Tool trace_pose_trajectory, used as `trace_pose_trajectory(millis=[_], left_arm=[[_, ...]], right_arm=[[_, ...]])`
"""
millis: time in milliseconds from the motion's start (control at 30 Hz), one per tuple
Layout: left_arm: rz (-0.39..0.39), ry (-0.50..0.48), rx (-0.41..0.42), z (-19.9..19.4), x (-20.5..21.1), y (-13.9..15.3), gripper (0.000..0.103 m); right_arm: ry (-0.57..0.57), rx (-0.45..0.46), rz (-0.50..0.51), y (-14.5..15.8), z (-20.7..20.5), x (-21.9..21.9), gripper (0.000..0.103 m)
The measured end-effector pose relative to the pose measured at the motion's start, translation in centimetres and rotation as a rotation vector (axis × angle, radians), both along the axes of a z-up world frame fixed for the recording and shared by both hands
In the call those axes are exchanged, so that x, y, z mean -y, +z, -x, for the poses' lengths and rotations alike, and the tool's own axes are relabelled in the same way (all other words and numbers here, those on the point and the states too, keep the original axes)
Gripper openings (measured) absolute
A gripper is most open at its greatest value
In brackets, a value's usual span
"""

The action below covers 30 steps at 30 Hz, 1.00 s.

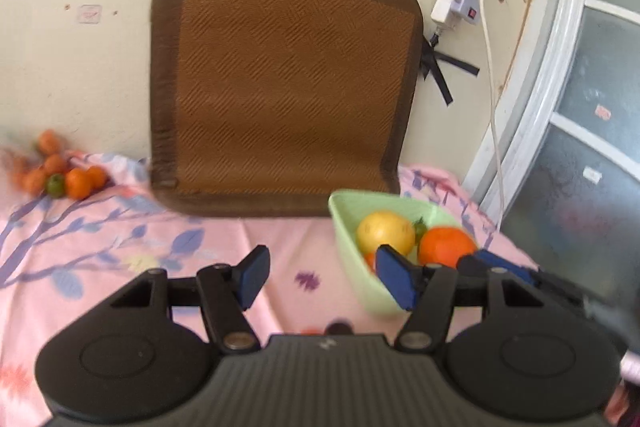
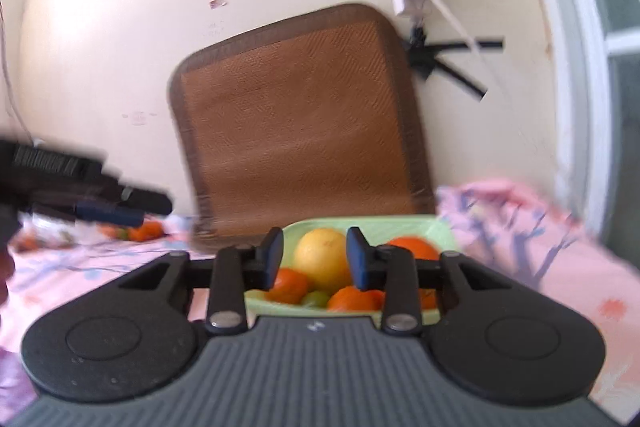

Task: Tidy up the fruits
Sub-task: 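Carry the lime and orange into the green bowl and open both tools, then grasp the red plum with the right tool while the left tool grasps a dark plum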

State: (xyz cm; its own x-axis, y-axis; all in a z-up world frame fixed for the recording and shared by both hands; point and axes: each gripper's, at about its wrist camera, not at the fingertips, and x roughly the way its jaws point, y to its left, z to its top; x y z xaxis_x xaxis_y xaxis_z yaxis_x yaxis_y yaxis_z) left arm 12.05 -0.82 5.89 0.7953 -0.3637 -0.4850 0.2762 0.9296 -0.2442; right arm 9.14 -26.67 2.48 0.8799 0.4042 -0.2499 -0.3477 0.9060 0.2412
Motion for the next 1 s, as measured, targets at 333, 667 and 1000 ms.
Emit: trace_pose_trajectory(millis=[333,667,1000], left_arm=[[-0.258,-0.133,0.041,4.1,3.7,-4.1,0.057],[-0.257,-0.115,-0.058,2.0,3.8,-6.0,0.041],[-0.282,-0.154,-0.006,2.7,5.2,-5.9,0.027]], right_arm=[[0.206,-0.319,-0.069,-1.9,-1.9,-2.6,0.027],[0.239,-0.45,-0.145,-3.4,-4.0,-3.5,0.033],[0.236,-0.466,-0.174,-3.4,-3.3,-2.2,0.031]])
